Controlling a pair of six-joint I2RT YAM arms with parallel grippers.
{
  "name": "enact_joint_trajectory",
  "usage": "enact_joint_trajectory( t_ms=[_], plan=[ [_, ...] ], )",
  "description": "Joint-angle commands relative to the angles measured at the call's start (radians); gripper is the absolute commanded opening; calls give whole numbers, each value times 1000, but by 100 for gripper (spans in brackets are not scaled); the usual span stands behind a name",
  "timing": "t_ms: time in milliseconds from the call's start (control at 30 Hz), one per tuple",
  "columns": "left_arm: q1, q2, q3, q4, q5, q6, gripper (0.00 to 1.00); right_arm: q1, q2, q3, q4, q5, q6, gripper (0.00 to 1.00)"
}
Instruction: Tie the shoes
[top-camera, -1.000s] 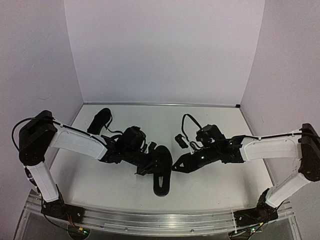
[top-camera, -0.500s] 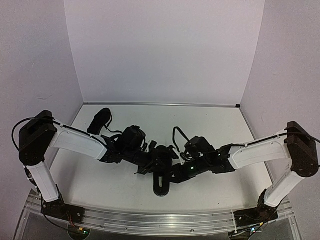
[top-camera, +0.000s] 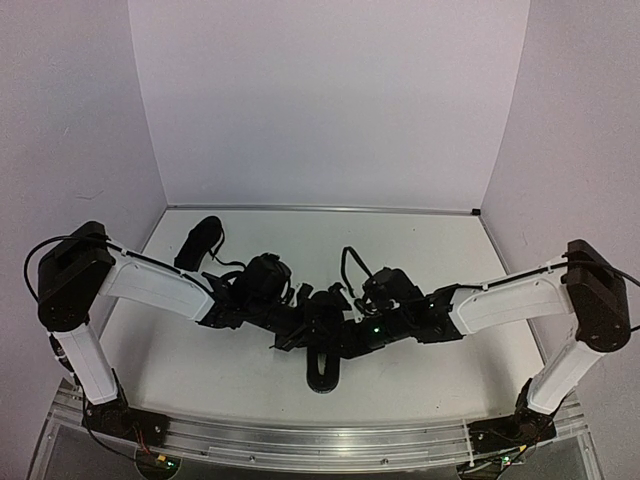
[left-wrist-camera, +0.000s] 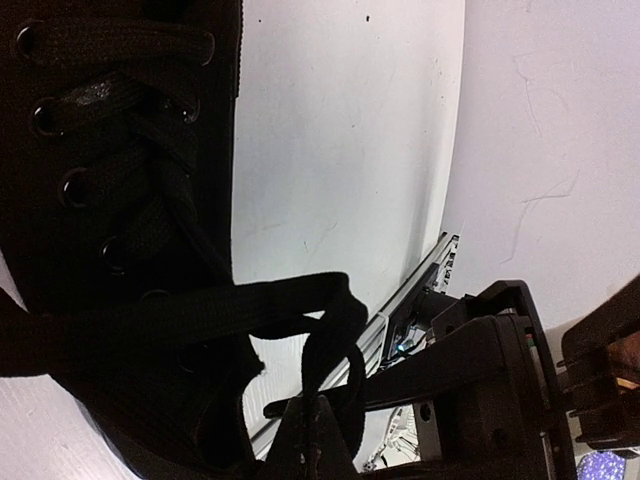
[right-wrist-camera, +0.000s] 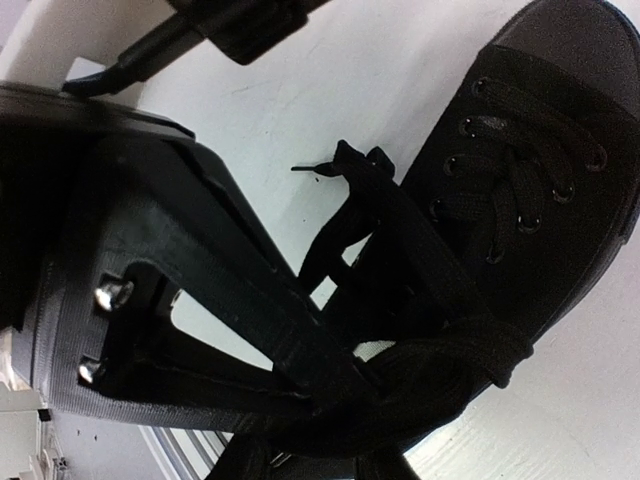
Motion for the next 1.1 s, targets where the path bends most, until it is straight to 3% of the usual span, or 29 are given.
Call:
enact_joint_trajectory(
  t_ms=[0, 100, 233, 367, 567, 867, 967, 1067],
  plan=[
    [-6, -16, -2, 30, 3, -7, 0, -1, 16, 33, 27, 27, 6, 23],
    [-6, -20, -3, 28, 0, -7, 0, -2, 10, 27, 27, 26, 3, 18],
    [-6, -24, -3, 22, -5, -4, 0, -2, -4, 15, 25, 31, -3, 2],
    [-5, -33, -4, -5, -26, 8, 1, -2, -28, -3, 25, 31, -6, 0],
    [16, -115, 13, -119, -111, 96, 25, -1, -68, -24, 14, 34, -16, 0],
    [135, -303, 39, -388, -176, 409, 70, -1, -79, -33, 4, 46, -12, 0],
    [147, -344, 47, -489, -213, 594, 77, -2, -84, -32, -1, 48, -12, 0],
    [147, -358, 50, -597, -278, 747, 76, -1, -88, -28, -10, 53, -10, 0]
  ],
)
